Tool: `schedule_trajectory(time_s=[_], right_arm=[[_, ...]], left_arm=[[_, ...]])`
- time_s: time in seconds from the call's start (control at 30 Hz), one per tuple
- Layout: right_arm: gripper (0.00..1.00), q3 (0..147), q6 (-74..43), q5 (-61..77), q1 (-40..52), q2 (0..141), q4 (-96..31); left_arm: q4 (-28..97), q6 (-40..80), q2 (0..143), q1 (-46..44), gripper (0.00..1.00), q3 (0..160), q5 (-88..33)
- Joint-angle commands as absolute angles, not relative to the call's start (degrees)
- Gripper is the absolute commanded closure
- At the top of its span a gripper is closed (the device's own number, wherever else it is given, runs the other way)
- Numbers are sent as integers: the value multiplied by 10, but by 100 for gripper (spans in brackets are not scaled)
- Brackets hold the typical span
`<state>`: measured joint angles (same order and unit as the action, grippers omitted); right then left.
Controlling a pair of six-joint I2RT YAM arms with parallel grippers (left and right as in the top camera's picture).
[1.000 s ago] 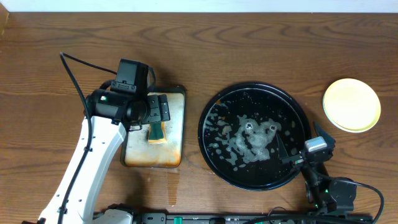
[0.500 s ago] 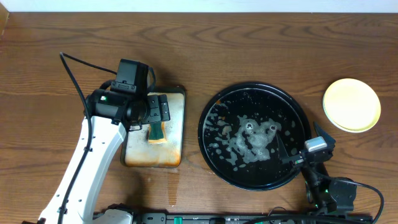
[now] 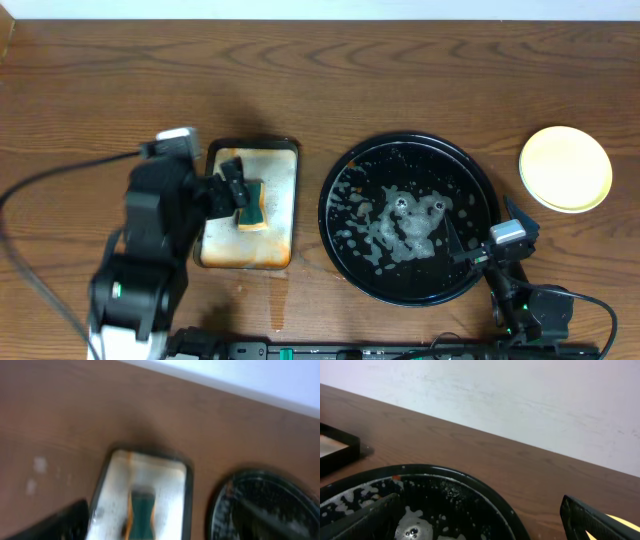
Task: Clean dirty plates on tray and stack at the side
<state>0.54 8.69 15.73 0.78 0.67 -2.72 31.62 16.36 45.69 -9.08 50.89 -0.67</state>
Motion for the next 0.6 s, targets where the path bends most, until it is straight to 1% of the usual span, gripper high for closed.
schedule_trajectory(time_s=[0.0,0.1,0.17,0.37,0.57], right_arm=[[1,3,95,154,8,3,-28],[1,3,95,154,8,3,-28],[1,3,95,154,8,3,-28],[1,3,95,154,8,3,-28],[1,3,95,154,8,3,-28]], left_arm=[[228,142,368,-65,8,414,2],[146,123,281,-31,8,330,-30],[114,120,222,-11,8,279,-47],[79,110,78,6,8,170,-49],[57,109,1,6,8,99,-38]])
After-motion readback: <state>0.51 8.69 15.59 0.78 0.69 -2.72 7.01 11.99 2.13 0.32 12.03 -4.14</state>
